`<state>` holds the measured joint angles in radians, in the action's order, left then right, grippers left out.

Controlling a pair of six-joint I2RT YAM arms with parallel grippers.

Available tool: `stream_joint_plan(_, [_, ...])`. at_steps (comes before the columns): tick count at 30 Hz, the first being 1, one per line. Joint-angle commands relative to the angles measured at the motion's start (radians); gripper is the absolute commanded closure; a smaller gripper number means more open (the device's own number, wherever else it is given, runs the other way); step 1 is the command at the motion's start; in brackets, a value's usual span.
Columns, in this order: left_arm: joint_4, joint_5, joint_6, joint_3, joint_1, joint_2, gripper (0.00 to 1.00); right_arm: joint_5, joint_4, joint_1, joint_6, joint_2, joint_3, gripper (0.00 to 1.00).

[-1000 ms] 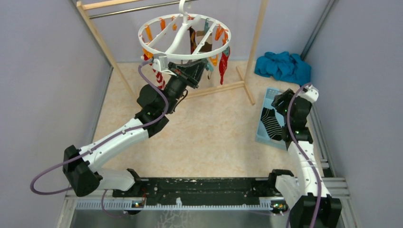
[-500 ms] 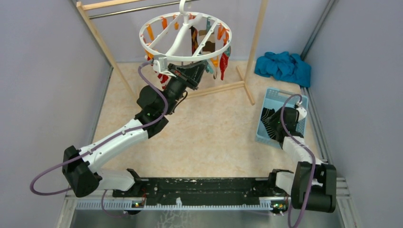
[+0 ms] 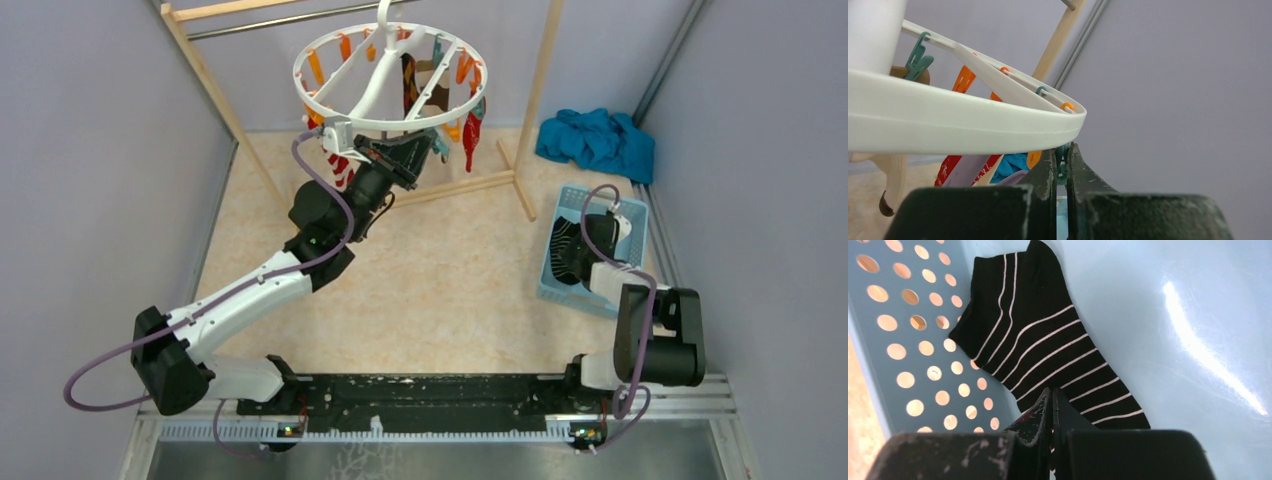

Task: Clip the socks to the hanger
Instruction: Pick up the sock from the bin.

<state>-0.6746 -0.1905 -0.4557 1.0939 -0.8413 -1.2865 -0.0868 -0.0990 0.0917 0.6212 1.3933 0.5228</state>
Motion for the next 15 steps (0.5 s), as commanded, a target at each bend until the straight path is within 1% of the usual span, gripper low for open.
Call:
stream_joint_plan(1, [-0.019,0.017,0.011,-0.012,-0.002,0.003,1.0,-0.02,-0.008,-0.007,0.006,-0.073,0.03,1.0])
stream_joint_plan(7, [-0.02,0.013,0.011,-0.02,-0.003,0.001,1.0,-0.044,-0.014,-0.004,-0.001,-0.393,0.051,1.0])
stream_joint_plan(9, [-0.025,0.017,0.006,-0.024,-0.002,-0.002,1.0,-0.04,-0.02,0.001,-0.011,-0.457,0.069,1.0])
stream_joint_plan(11, [-0.026,0.017,0.004,-0.026,-0.003,-0.002,1.0,-0.024,-0.005,0.005,-0.029,-0.463,0.103,1.0])
stream_joint_plan(14, [-0.029,0.019,0.002,-0.026,-0.002,-0.005,1.0,0.015,0.032,0.005,-0.058,-0.358,0.164,1.0])
stream_joint_plan(15, [-0.03,0.022,0.0,-0.026,-0.003,-0.007,1.0,0.016,0.047,0.006,-0.056,-0.313,0.182,0.83])
